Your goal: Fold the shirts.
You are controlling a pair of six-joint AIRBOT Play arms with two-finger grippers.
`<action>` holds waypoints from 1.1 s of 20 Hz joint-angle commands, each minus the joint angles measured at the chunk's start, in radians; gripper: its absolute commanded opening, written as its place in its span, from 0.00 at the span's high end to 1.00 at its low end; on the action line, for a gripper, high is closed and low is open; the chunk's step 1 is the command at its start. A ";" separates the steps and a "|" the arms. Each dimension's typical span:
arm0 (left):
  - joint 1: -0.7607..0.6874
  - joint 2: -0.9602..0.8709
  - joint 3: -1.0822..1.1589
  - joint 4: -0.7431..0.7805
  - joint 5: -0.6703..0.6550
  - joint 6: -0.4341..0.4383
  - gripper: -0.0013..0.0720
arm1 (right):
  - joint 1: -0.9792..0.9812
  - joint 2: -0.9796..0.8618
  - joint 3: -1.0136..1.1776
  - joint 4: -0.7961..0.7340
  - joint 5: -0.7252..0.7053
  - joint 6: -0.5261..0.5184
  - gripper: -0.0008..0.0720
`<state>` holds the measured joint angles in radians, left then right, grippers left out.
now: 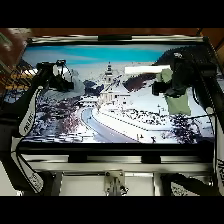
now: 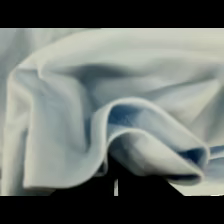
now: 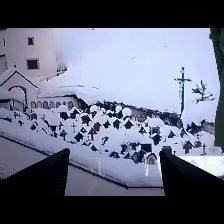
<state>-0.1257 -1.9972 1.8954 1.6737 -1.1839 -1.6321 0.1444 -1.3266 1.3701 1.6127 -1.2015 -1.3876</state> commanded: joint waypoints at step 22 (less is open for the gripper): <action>-0.652 0.605 -0.478 -0.040 0.102 -0.394 0.15 | 0.000 0.394 -0.009 -0.072 -0.166 -0.129 0.08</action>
<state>-0.7757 -1.4036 1.4757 1.6569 -1.0969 -1.9545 0.1448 -0.9443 1.4368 1.4467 -1.3472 -1.4891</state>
